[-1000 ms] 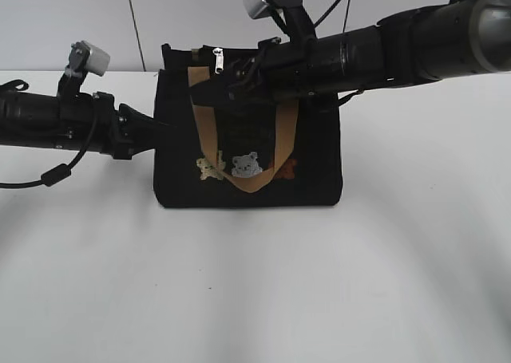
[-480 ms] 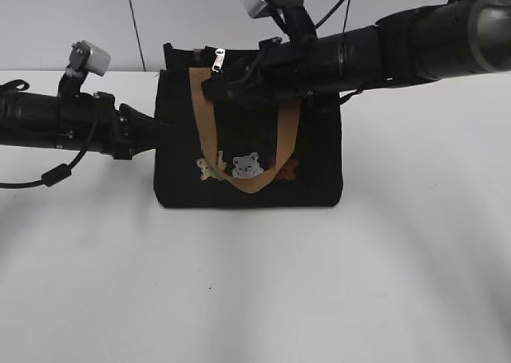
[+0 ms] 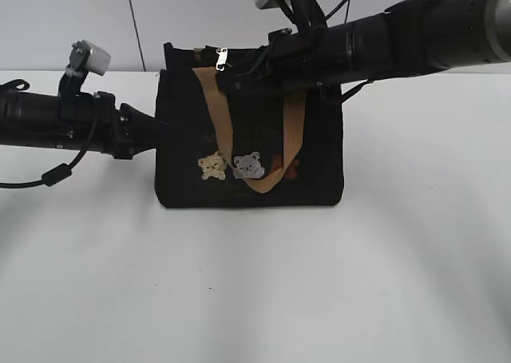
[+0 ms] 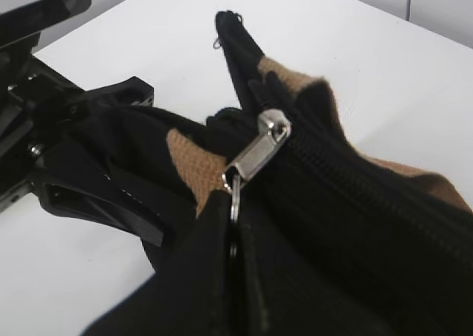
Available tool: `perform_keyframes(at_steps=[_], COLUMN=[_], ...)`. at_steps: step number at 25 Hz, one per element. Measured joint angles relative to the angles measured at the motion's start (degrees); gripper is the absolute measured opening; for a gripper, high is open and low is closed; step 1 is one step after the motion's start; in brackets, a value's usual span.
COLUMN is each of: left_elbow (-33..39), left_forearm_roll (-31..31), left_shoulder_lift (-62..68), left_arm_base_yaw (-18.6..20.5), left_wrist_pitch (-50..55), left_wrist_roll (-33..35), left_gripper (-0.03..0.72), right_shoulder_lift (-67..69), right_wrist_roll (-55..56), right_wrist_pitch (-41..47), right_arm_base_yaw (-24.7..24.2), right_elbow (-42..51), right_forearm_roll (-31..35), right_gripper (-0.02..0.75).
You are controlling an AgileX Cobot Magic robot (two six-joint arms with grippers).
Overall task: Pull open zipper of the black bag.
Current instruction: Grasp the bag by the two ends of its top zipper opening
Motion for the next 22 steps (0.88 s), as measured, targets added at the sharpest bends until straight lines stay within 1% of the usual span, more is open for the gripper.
perform_keyframes(at_steps=[3, 8, 11, 14, 16, 18, 19, 22], left_elbow=[0.0, 0.0, 0.0, 0.0, 0.0, 0.0, 0.0, 0.0], left_forearm_roll=[0.0, 0.0, 0.0, 0.0, 0.0, 0.0, 0.0, 0.05], left_shoulder_lift=[0.0, 0.0, 0.0, 0.0, 0.0, 0.0, 0.0, 0.0], left_arm_base_yaw=[0.0, 0.0, 0.0, 0.0, 0.0, 0.0, 0.0, 0.0], left_wrist_pitch=[0.0, 0.0, 0.0, 0.0, 0.0, 0.0, 0.0, 0.0], left_wrist_roll=[0.0, 0.0, 0.0, 0.0, 0.0, 0.0, 0.0, 0.0], left_gripper=[0.028, 0.028, 0.028, 0.028, 0.028, 0.028, 0.028, 0.028], right_shoulder_lift=[0.0, 0.0, 0.0, 0.0, 0.0, -0.04, -0.11, -0.57], right_wrist_roll=[-0.01, -0.01, 0.01, 0.01, 0.08, 0.7, 0.93, 1.43], right_wrist_pitch=[0.0, -0.07, -0.07, -0.07, -0.07, -0.07, -0.07, -0.57], right_arm_base_yaw=[0.0, -0.1, -0.1, -0.1, -0.1, -0.1, -0.1, -0.23], right_elbow=[0.0, 0.0, 0.0, 0.0, 0.0, 0.0, 0.0, 0.0], right_forearm_roll=[-0.88, -1.27, -1.28, -1.33, -1.33, -1.33, -1.33, -1.98], right_gripper=[-0.005, 0.123, 0.148, 0.135, 0.084, 0.007, -0.011, -0.015])
